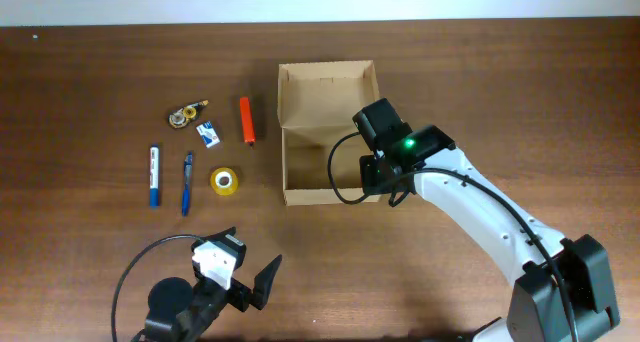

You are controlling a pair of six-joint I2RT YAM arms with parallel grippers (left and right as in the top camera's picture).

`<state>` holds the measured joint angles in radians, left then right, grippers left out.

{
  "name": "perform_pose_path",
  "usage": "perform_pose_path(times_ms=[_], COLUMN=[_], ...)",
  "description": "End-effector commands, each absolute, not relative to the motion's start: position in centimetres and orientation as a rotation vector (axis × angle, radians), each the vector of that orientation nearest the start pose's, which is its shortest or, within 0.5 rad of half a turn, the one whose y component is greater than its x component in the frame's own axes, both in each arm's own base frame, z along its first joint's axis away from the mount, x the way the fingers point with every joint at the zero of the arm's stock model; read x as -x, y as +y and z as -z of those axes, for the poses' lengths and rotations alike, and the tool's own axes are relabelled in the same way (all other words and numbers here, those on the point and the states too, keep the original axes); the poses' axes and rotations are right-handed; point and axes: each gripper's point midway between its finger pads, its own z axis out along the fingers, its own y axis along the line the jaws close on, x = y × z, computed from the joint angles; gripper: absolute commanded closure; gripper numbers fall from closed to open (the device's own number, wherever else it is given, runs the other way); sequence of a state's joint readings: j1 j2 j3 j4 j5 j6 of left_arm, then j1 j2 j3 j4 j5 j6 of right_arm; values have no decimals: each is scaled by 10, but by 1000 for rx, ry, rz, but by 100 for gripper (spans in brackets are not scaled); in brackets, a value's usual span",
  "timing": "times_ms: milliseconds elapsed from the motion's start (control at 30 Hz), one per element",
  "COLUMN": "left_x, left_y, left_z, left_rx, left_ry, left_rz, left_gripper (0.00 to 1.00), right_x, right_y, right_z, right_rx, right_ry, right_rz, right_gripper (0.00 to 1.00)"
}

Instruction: Pack container

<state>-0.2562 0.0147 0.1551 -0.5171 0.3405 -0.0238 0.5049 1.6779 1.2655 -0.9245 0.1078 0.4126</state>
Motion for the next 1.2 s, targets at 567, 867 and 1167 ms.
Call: perform_pose_path(times_ms=[567,867,1167], left_x=[-187,-187,-187], left_y=[-111,-111,-111], left_z=[-125,-125,-125], left_rx=[-457,-457,-457], left_ry=[1899,1899,1899], left_rz=[532,532,532], left_gripper=[1,1,1], right_x=[-306,-292,-244], right_y=[160,151,124], right_z=[-103,-170,-235], right_rx=[115,137,261], right_ry=[2889,2726,2569], right_rz=[-85,-177,-224], right_gripper=[46,45,41])
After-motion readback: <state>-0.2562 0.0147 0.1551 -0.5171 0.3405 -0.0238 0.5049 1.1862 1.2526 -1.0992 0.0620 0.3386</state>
